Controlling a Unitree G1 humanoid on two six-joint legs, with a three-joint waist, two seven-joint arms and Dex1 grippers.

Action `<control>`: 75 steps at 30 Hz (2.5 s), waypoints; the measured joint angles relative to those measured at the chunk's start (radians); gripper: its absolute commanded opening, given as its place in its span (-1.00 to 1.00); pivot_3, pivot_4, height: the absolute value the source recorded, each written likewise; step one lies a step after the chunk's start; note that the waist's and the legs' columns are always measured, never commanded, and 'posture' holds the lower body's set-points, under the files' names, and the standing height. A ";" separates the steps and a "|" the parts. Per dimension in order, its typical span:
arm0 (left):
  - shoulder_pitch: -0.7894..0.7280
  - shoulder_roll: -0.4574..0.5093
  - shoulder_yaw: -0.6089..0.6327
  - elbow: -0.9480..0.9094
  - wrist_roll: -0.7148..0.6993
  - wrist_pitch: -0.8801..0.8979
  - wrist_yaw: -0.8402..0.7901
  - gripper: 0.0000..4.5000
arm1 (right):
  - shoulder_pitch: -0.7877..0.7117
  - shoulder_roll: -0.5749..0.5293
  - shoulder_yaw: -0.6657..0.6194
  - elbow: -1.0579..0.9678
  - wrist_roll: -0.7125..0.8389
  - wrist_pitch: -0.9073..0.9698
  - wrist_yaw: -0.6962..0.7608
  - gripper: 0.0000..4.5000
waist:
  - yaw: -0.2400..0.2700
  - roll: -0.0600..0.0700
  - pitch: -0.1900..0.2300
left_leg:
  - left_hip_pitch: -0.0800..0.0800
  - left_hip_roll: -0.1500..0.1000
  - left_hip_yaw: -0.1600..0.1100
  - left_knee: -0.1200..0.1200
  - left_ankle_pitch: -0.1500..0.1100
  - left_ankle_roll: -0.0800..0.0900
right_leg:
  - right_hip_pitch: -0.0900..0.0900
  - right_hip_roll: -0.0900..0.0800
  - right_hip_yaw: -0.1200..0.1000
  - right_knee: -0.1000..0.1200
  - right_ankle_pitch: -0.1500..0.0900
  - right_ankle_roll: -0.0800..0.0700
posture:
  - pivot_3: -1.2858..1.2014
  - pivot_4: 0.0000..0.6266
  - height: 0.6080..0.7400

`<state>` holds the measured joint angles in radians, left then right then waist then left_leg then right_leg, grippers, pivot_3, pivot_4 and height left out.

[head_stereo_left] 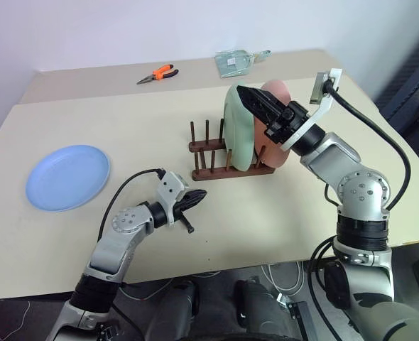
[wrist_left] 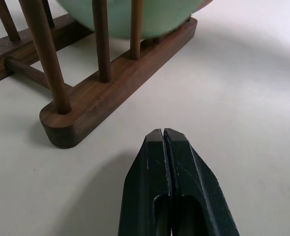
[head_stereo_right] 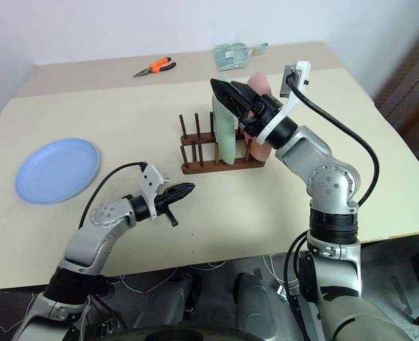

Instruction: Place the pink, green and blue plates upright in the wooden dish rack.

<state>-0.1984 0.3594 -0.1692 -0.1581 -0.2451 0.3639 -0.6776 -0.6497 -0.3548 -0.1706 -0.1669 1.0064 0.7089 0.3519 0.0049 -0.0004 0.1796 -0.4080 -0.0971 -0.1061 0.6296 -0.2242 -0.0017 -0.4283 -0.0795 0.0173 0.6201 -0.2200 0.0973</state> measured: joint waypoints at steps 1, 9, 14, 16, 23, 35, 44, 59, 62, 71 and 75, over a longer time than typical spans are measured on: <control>0.000 0.000 0.000 0.000 0.000 0.000 0.000 -1.00 | 0.000 -0.027 0.014 -0.008 -0.041 -0.018 0.021 0.78 | 0.000 0.000 0.000 | 0.000 0.000 0.000 0.000 0.000 0.000 | 0.000 0.000 0.000 0.000 0.000 0.000 | 0.03 -0.52 1.00; 0.000 0.006 0.031 -0.003 -0.004 -0.005 0.027 -0.76 | -0.064 -0.257 0.180 -0.034 -0.438 -0.261 0.271 1.00 | -0.003 0.000 0.000 | 0.000 0.000 0.000 0.000 0.000 0.000 | 0.000 0.000 -0.001 0.000 0.000 0.000 | 0.03 -0.52 1.00; -0.024 -0.004 0.176 0.024 0.015 -0.010 0.185 0.26 | -0.065 -0.283 0.343 -0.043 -0.653 -0.391 0.376 1.00 | -0.003 0.000 0.000 | 0.000 0.001 0.000 0.000 0.000 0.000 | 0.000 0.000 -0.001 0.000 0.000 0.000 | 0.03 -0.52 1.00; -0.044 -0.007 0.252 0.046 0.048 -0.014 0.307 0.72 | -0.067 -0.277 0.410 -0.040 -0.760 -0.468 0.391 1.00 | -0.001 -0.001 0.001 | 0.000 0.000 0.000 0.000 0.000 0.000 | 0.000 0.000 -0.001 0.000 0.000 0.001 | 0.03 -0.52 1.00; -0.067 0.010 0.615 0.039 0.126 0.119 0.712 0.93 | -0.069 -0.195 0.552 0.002 -0.965 -0.631 0.423 1.00 | -0.008 -0.003 0.001 | 0.000 -0.001 0.000 0.001 0.000 -0.001 | 0.000 0.001 -0.001 0.001 0.002 0.003 | 0.03 -0.52 1.00; -0.035 -0.177 0.988 -0.136 -0.117 0.489 0.907 0.93 | -0.069 -0.114 0.561 0.082 -1.034 -0.727 0.473 1.00 | 0.005 -0.006 -0.001 | 0.000 -0.001 -0.001 0.001 0.000 -0.002 | 0.000 0.001 -0.002 0.000 0.002 0.004 | 0.03 -0.52 1.00; -0.161 -0.233 1.174 -0.070 -0.361 0.564 1.010 -0.99 | -0.051 -0.093 0.560 0.095 -1.077 -0.750 0.467 1.00 | 0.005 -0.009 -0.002 | 0.000 -0.001 -0.002 0.001 0.001 -0.004 | 0.000 0.002 -0.002 0.001 0.003 0.003 | 0.03 -0.52 1.00; -0.279 -0.055 0.842 -0.111 -0.402 0.484 0.891 -0.99 | -0.036 -0.084 0.544 0.107 -1.125 -0.785 0.422 1.00 | 0.006 -0.014 -0.001 | 0.000 -0.001 -0.002 0.001 0.003 -0.006 | 0.000 0.003 -0.002 0.002 0.003 0.002 | 0.03 -0.52 1.00; -0.395 0.025 0.713 -0.179 -0.399 0.502 0.847 -0.99 | -0.077 -0.068 0.546 0.143 -1.170 -0.832 0.397 1.00 | 0.004 -0.016 0.000 | 0.001 -0.001 -0.001 0.000 0.004 -0.009 | 0.000 0.003 -0.002 0.002 0.003 0.002 | 0.03 -0.52 1.00; -0.543 0.066 0.487 -0.253 -0.406 0.696 0.826 -1.00 | -0.229 0.004 0.587 0.324 -1.407 -0.964 0.211 0.77 | -0.023 -0.018 0.002 | 0.001 -0.001 -0.001 -0.002 0.008 -0.014 | -0.004 0.004 0.000 0.009 0.003 0.002 | 0.03 -0.52 1.00; -0.545 0.058 0.491 -0.260 -0.405 0.724 0.834 -1.00 | -0.223 0.005 0.605 0.351 -1.438 -0.988 0.204 -0.05 | -0.021 -0.018 0.002 | 0.001 -0.001 -0.001 -0.002 0.008 -0.014 | -0.004 0.004 0.000 0.009 0.003 0.002 | 0.03 -0.52 1.00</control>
<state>-0.7435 0.4172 0.3222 -0.4182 -0.6505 1.0878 0.1569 -0.8731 -0.3500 0.4347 0.1838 -0.4319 -0.2790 0.5559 -0.0161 -0.0188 0.1817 -0.4068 -0.0979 -0.1071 0.6278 -0.2164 -0.0161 -0.4325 -0.0756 0.0176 0.6288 -0.2169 0.0991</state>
